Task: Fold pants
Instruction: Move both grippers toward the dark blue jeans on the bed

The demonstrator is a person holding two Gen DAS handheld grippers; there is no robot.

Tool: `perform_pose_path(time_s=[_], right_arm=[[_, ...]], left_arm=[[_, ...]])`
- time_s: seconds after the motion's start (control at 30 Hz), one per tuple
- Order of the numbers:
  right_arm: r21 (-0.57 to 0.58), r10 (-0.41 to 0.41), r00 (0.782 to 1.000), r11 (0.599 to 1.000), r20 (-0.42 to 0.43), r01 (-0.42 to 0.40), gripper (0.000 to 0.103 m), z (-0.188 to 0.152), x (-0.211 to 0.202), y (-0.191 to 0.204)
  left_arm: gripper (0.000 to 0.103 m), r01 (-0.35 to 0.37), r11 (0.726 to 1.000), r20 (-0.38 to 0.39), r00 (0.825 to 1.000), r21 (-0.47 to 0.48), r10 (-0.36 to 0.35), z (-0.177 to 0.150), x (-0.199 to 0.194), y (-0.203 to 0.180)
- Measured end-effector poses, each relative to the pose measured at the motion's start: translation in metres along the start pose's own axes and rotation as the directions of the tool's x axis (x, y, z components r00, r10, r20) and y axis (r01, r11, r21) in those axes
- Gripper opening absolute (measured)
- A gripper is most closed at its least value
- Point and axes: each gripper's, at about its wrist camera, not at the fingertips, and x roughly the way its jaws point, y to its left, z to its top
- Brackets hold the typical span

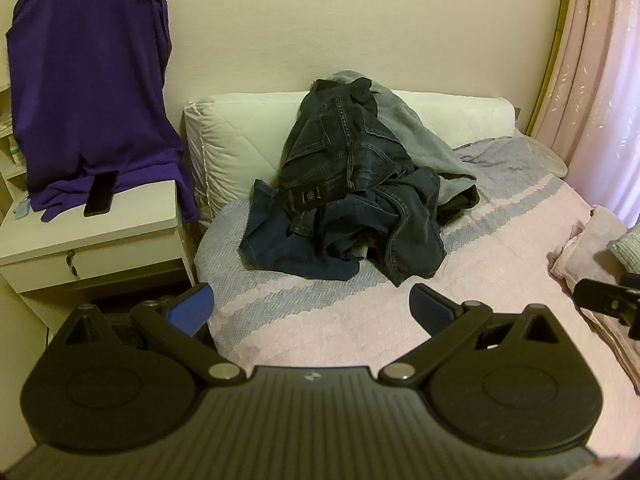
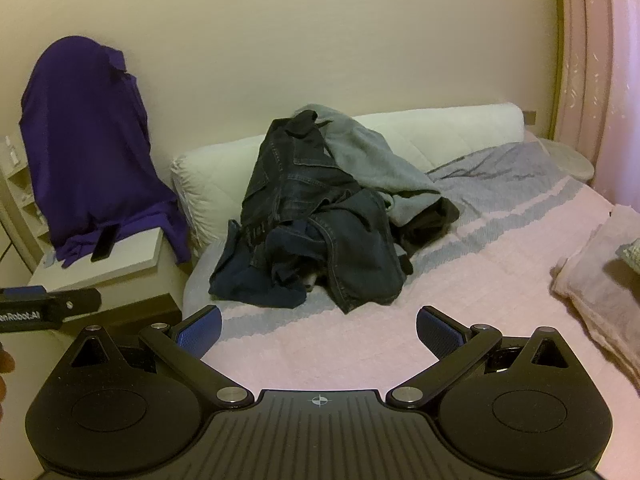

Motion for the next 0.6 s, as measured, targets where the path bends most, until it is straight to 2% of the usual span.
perform_pose_path(time_s=[0.13,0.33,0.43,0.6], right_arm=[[-0.037,0.005,1.0,0.999,0.021,-0.004,0.101,-0.003,-0.005,-0.007],[-0.092,-0.005,0.997,0.996,0.072,0.011,0.101,0.007,0.003,-0.015],[-0.137,-0.008,0.996,0.99,0.092,0.02,0.101,0.017,0.019,-0.015],[-0.197,-0.013,0.996,0.98,0.091,0.03,0.101,0.039,0.078,-0.011]], left_arm=[[0.102,-0.009,1.0,0.008,1.0,0.013,0.009,-0.005,-0.009,0.0],[0.102,-0.039,0.994,0.032,0.999,0.101,0.036,-0.004,-0.007,0.001],[0.102,-0.041,0.989,0.058,0.998,0.144,0.033,0.0,0.006,0.006],[0.102,-0.013,0.979,0.082,0.997,0.203,-0.004,0.024,0.054,0.02]])
